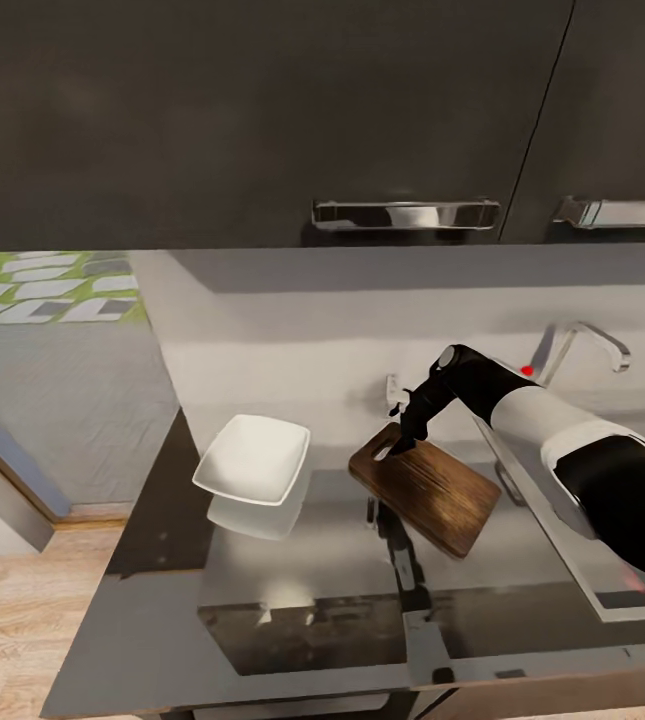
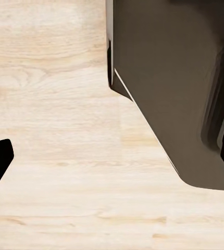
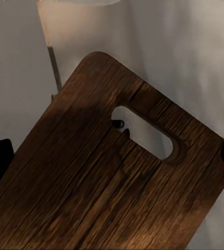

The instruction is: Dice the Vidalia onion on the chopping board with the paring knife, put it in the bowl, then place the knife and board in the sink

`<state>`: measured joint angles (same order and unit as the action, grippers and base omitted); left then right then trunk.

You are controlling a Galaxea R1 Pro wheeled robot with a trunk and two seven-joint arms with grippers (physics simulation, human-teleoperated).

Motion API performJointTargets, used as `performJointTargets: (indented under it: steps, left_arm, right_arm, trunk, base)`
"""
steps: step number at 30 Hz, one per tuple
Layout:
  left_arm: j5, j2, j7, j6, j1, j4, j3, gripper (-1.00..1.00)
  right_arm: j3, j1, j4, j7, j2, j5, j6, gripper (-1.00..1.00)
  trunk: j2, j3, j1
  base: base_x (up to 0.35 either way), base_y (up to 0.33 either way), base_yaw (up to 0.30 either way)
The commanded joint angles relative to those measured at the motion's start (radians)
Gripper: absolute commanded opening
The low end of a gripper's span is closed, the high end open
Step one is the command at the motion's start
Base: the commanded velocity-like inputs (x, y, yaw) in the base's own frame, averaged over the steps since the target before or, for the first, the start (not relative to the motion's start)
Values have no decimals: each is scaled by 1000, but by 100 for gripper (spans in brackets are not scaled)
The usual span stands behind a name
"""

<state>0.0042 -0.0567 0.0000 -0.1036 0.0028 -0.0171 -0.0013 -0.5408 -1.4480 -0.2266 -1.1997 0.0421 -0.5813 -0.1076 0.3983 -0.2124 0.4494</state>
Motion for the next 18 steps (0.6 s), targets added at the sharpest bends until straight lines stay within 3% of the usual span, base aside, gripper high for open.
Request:
performJointTargets:
  steps: [1, 18]
  left_arm:
    - [0, 0, 0, -2, 0, -1, 0, 100]
    - [0, 0, 0, -2, 0, -1, 0, 100]
  right_arm:
    - [5, 0, -3, -5, 0, -6, -11, 100]
    - [5, 0, -3, 0, -1, -6, -13, 100]
  trunk:
    - [2, -2, 1]
    - [2, -2, 1]
  base:
    - [5, 22, -5]
    - [1, 3, -1]
